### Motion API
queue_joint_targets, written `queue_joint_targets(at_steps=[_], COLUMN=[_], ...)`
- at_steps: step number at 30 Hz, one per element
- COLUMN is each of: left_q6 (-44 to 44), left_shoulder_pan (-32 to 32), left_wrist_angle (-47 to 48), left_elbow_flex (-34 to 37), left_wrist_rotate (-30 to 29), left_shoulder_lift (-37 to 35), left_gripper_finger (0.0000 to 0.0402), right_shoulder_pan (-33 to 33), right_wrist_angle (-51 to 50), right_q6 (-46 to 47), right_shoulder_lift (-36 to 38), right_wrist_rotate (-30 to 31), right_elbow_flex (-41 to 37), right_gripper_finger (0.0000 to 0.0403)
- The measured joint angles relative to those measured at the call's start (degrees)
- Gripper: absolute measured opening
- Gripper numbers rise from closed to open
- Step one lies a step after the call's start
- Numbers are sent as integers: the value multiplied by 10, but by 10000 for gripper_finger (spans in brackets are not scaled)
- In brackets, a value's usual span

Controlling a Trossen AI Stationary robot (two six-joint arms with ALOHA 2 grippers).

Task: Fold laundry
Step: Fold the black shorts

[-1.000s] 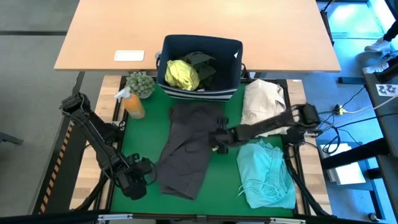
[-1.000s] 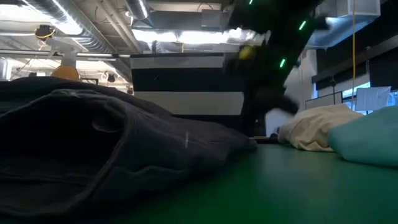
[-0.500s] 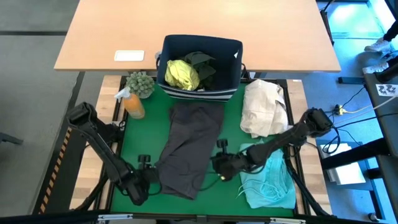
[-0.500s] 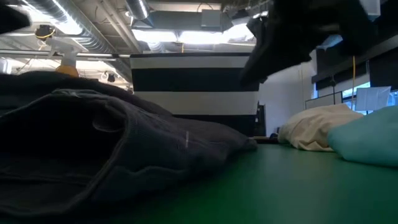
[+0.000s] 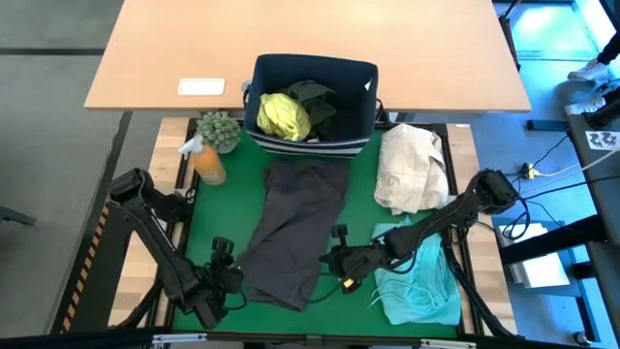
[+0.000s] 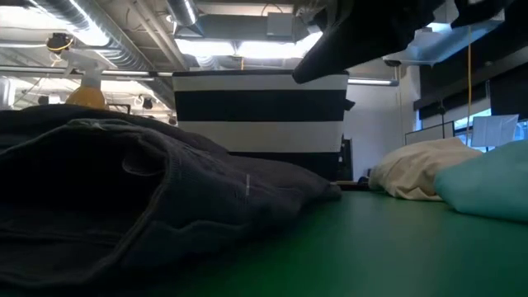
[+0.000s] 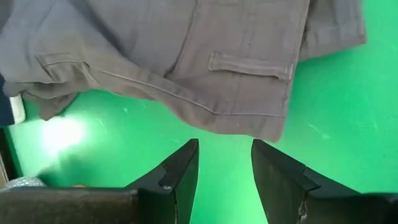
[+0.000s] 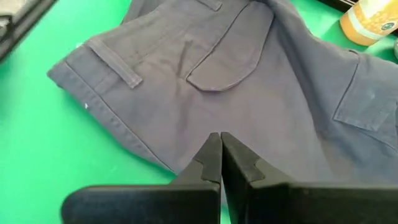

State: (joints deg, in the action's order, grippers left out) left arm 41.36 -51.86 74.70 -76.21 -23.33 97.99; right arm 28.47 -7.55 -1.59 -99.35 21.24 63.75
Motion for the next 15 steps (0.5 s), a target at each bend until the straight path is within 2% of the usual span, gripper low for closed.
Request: queue_joint_targets(at_steps=[6,9,12,15], left_q6=[-10,-12,-34,-62], left_shoulder_pan=[0,-4,-3,3], left_wrist_angle=[-63,-90,-72,-20], left_elbow_flex=[26,41,41,-10], left_wrist_rotate=[21,16,18,26], left_shoulder_lift=[7,7,8,8], left_gripper_finger=[142,142,142,142], right_shoulder_pan=[0,1,1,0], right_wrist_angle=[13,22,41,60], right_q6=[-30,-34,-39,-49], right_shoulder_lift=[-16,-26,-41,-52], right_wrist_rotate=[-40,-44,-46,-33], right_elbow_flex=[0,0,1,0], right_gripper_finger=[17,54,101,149])
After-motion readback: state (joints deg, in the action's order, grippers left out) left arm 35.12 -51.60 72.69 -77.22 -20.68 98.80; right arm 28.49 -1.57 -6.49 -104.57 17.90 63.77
